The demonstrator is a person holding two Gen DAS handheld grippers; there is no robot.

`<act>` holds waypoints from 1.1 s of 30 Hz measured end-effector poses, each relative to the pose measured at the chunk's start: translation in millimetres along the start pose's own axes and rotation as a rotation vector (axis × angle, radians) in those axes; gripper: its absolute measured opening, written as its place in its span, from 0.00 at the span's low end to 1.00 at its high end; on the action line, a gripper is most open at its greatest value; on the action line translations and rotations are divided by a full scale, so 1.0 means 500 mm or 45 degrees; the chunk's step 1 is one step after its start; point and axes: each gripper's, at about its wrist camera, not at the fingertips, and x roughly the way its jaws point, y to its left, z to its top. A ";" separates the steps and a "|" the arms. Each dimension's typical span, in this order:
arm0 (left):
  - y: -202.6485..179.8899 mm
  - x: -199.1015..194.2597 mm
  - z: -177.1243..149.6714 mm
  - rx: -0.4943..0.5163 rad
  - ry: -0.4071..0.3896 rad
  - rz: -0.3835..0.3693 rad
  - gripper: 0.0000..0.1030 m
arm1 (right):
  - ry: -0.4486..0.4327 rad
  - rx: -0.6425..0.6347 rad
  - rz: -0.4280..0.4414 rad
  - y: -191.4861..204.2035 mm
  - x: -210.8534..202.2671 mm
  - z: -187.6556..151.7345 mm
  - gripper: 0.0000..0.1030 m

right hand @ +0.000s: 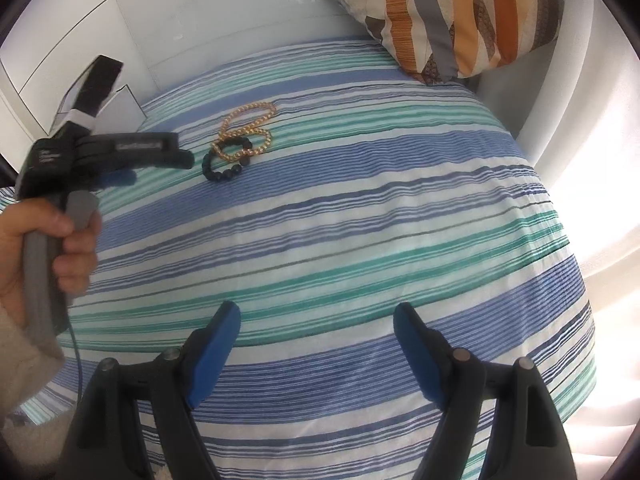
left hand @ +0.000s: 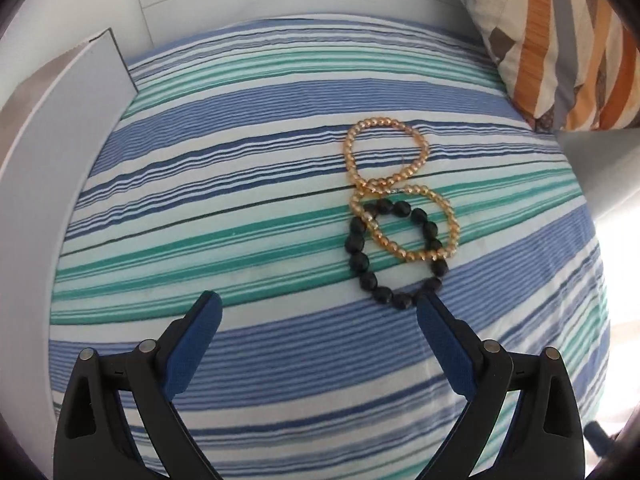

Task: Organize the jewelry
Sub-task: 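Move both tools toward the black bead and gold bead bracelets, then grasp the gold bead bracelet with the right tool while the left tool grasps the black bead bracelet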

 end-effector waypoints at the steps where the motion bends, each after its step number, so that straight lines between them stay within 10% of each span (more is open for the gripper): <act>1: -0.003 0.015 0.002 -0.005 -0.003 0.026 0.95 | 0.003 0.008 -0.004 -0.007 0.000 -0.001 0.78; 9: 0.027 0.047 -0.030 -0.001 0.012 0.079 0.97 | 0.049 0.057 -0.032 -0.033 0.010 -0.004 0.78; 19: 0.253 -0.047 -0.215 -0.007 0.180 0.149 0.96 | 0.030 -0.048 0.020 0.036 0.028 0.055 0.78; 33: 0.391 -0.236 -0.299 -0.247 0.006 0.122 0.96 | 0.112 -0.465 0.254 0.247 0.284 0.370 0.77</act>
